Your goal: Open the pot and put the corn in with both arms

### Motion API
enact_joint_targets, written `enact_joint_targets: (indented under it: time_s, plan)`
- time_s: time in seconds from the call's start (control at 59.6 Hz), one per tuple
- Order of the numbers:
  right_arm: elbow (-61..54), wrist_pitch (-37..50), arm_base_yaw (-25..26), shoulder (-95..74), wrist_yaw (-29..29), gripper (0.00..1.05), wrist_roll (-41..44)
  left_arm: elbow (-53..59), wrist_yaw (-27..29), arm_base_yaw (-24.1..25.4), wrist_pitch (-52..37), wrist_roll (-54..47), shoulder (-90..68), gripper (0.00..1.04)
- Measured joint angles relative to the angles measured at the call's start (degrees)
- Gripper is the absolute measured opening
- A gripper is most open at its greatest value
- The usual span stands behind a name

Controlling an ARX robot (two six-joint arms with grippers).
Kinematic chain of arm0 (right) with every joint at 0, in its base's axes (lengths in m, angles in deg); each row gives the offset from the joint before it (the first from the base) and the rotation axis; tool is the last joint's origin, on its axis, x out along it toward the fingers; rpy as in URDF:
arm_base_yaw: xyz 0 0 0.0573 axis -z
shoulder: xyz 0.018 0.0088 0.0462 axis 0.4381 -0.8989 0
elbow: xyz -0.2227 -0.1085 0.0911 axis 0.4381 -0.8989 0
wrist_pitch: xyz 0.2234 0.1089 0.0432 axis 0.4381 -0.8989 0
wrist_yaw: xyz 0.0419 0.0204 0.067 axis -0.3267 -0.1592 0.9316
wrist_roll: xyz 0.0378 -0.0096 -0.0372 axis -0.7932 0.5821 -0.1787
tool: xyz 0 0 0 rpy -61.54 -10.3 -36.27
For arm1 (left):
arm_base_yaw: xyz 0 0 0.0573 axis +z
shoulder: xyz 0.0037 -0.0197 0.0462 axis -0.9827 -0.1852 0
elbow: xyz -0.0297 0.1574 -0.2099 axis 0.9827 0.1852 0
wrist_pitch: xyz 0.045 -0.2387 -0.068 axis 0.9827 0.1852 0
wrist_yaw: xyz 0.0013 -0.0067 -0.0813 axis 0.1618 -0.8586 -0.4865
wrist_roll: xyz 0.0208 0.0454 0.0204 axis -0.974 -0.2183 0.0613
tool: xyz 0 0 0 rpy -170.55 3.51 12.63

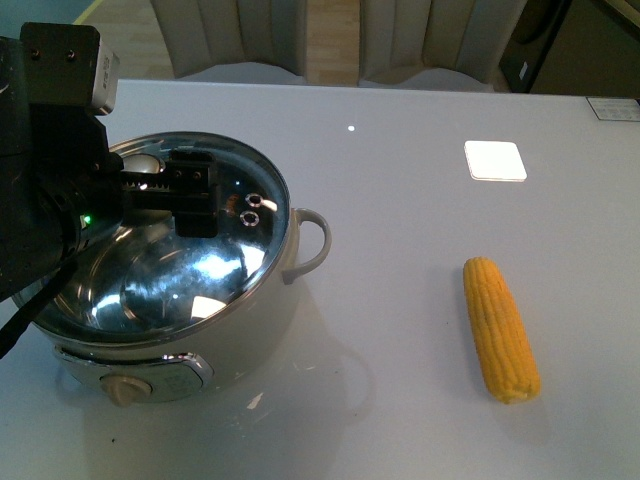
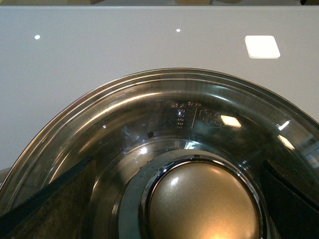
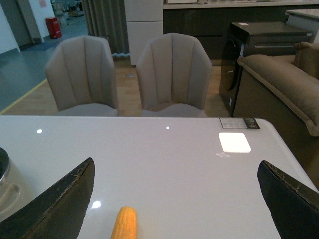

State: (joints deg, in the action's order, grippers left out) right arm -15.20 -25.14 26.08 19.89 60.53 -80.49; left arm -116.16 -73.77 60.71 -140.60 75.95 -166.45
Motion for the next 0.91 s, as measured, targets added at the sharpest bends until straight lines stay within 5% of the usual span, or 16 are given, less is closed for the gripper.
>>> enact_joint_targets:
  time_s: [0.201,0.487,0.906]
  plan:
    - [0.0,0.0,0.0,0.0,0.0,0.96,0.0,-0.3,0.1,-0.3,-1.0,0.0,-1.0,0.97]
    - [0.0,0.0,0.0,0.0,0.0,0.96,0.0,-0.2,1.2,-0.8,-2.1,0.0,-1.4,0.45]
    - [0.0,0.0,0.0,0.0,0.0,0.96,0.0,-0.2,2.8,-1.3,-0.5,-1.5,0.7,0.44]
